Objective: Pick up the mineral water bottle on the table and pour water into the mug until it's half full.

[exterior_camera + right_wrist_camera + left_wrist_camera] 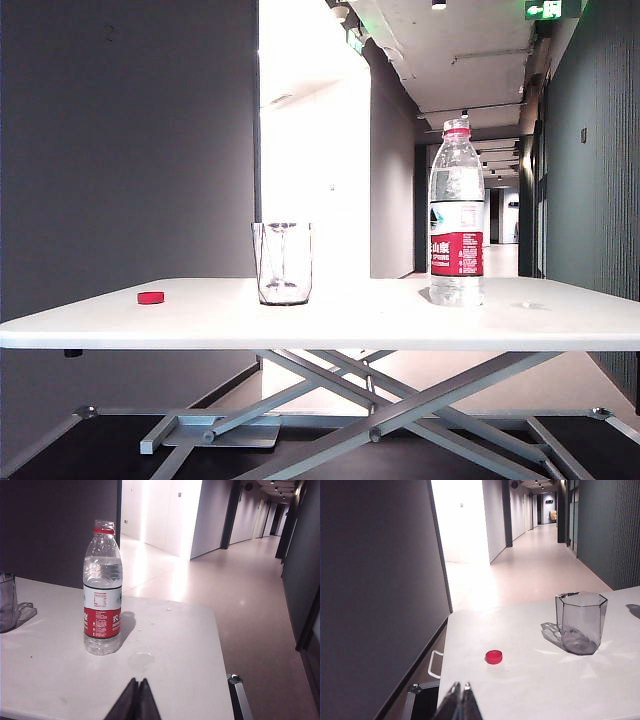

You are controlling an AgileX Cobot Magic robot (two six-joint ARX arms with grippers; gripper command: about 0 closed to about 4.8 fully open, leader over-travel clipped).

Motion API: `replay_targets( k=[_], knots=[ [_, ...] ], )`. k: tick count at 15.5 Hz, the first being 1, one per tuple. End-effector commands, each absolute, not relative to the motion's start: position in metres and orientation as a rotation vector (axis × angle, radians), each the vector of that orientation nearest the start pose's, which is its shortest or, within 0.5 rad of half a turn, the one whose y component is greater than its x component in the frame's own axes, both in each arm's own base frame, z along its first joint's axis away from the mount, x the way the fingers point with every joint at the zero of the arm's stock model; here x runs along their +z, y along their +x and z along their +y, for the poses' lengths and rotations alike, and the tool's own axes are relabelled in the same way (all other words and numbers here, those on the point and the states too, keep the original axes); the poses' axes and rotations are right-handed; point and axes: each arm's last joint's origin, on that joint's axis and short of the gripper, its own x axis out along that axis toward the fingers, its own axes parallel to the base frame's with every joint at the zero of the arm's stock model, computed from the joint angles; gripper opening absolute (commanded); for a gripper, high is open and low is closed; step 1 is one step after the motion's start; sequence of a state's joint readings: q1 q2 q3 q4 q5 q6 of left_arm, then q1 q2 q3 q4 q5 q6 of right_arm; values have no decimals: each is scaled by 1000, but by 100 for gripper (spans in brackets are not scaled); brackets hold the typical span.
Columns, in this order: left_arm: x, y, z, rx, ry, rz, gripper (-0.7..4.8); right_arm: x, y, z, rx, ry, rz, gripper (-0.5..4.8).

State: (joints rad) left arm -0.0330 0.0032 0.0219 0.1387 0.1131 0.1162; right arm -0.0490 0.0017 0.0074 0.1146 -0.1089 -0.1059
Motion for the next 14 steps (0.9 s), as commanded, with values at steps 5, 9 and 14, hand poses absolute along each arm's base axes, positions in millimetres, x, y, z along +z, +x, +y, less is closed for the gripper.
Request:
replay_targets(
  k=[5,9,14],
  knots=[
    [186,95,-7,-139,123,-180,-5,178,96,-1,55,-114,-138,-9],
    [186,95,-7,-143,107,-179,-5,177,96,1,128,-60,-134,-9],
    [180,93,-15,-449,-6,-131,-5,172,94,9,443,-40,-82,-9]
  ],
)
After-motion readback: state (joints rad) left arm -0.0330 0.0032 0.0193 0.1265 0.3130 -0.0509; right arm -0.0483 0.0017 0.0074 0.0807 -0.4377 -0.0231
